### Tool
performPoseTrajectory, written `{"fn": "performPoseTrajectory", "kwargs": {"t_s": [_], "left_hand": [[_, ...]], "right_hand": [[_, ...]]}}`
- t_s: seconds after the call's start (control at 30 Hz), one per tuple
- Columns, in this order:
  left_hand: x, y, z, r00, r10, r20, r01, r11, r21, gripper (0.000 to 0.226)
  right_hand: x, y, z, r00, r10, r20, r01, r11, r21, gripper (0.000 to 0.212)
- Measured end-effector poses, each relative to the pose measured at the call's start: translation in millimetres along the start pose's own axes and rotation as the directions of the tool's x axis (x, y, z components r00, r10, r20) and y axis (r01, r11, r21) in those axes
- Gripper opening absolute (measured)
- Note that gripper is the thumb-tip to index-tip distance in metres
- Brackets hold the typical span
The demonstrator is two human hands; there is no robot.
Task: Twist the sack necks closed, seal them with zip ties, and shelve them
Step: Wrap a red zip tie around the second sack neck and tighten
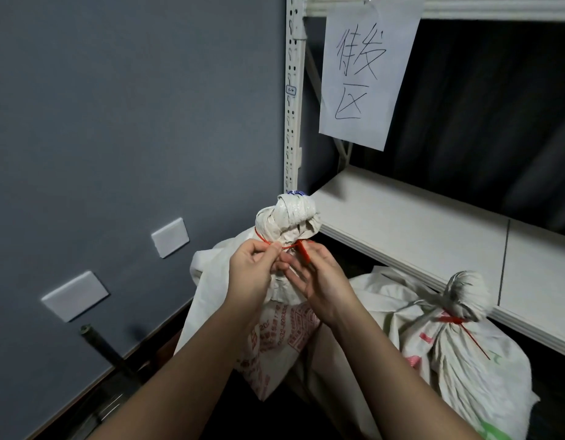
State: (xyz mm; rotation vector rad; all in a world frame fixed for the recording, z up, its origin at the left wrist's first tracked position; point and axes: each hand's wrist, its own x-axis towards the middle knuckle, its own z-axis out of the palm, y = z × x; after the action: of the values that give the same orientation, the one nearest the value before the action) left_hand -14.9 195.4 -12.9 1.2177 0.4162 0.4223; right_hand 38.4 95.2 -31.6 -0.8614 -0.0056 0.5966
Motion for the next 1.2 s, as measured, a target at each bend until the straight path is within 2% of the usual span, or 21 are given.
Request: {"fn": "performPoseTrajectory", "kwargs": {"t_s": [0.13,0.27,0.37,0.47,0.63,0.87,0.97,1.07,1.13,1.2], "left_hand": [[-1,-1,4,0.999,-0.040,-0.001,0.040,0.999,0.024,0.013],[-2,1,8,0.997,-0.024,-0.067,0.017,0.995,-0.101,0.014],[2,-2,11,0.988,0.056,-0.144,-0.064,0.996,-0.056,0.012],[7,-5,12,0.980,0.076,-0.183,-0.083,0.996,-0.031,0.012],[6,-9,15,0.985,0.070,-0.157,-0.074,0.997,-0.019,0.013],[6,-13,17,0.993,0.082,-0.083,-0.078,0.996,0.042,0.017],[5,-14,16,0.993,0.100,-0.058,-0.093,0.990,0.106,0.017],[6,-16,15,0.997,0.061,-0.047,-0.055,0.991,0.119,0.017],[8,-16,13,0.997,0.041,-0.062,-0.035,0.994,0.106,0.019],[11,-15,9,0.996,0.040,-0.077,-0.030,0.991,0.133,0.022]], "right_hand": [[3,7,2,1.000,-0.010,-0.026,0.012,0.995,0.094,0.007],[1,15,9,1.000,0.019,-0.022,-0.014,0.979,0.204,0.011],[3,14,8,0.997,0.017,-0.072,-0.007,0.991,0.137,0.011],[5,11,6,0.997,-0.021,-0.079,0.025,0.998,0.049,0.015],[2,16,11,0.992,-0.081,-0.093,0.079,0.997,-0.025,0.014],[0,23,22,0.965,-0.205,-0.164,0.207,0.978,-0.005,0.011],[-1,25,29,0.934,-0.264,-0.242,0.253,0.964,-0.079,0.011],[-1,28,26,0.899,-0.329,-0.290,0.297,0.943,-0.149,0.012],[-1,24,15,0.893,-0.379,-0.242,0.302,0.904,-0.303,0.010],[1,12,2,0.933,-0.337,-0.125,0.252,0.861,-0.441,0.008]]}}
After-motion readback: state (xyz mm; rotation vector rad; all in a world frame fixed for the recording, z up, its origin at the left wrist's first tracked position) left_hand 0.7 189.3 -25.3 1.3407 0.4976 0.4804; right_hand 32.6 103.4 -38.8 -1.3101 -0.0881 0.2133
